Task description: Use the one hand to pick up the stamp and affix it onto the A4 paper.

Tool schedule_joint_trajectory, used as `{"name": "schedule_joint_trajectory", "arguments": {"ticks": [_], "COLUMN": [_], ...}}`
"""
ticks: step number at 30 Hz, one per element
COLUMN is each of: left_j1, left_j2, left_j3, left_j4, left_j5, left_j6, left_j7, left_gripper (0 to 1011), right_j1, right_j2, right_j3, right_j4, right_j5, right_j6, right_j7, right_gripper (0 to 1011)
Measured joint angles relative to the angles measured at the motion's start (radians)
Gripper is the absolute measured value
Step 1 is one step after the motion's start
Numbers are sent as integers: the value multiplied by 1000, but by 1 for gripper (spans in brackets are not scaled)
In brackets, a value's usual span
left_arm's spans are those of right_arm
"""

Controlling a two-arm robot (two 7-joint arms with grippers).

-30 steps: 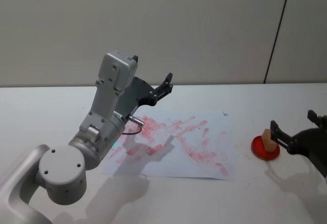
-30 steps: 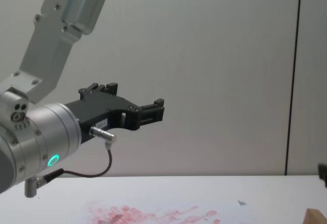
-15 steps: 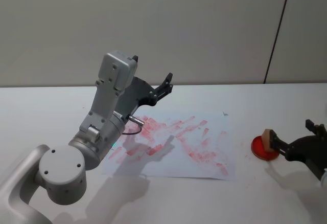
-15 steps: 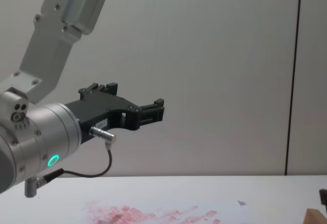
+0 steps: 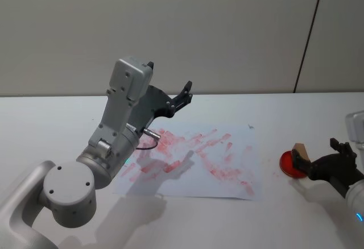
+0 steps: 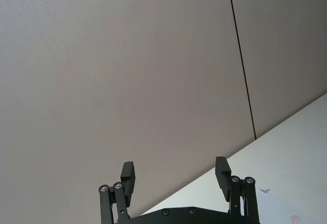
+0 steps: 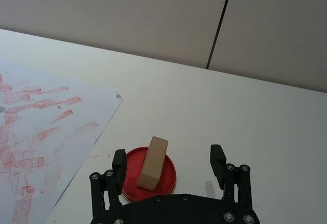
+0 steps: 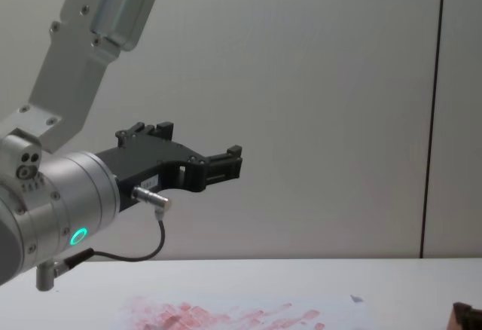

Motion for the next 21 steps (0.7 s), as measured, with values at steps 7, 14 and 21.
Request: {"name": "schedule_joint_trajectory", "arguments": {"ticks": [7,14,21], "left_j1": [0,0,0], "left_j2": [0,0,0], "left_j3": [0,0,0], "left_j4": [0,0,0], "left_j5": [0,0,0], "left_j6": [0,0,0], "left_j7": [0,0,0], "left_gripper": [1001,1002,1001], "right_j1": [39,61,75], "right_j2": [-26,-42,-51], "right_j3": [-7,-11,-13], "right_j4": [58,92,113], "right_j5": [-12,-20,-25], "right_j6": [12,17,20], "right_j7": [15,25,30], "right_gripper": [1001,967,807]}}
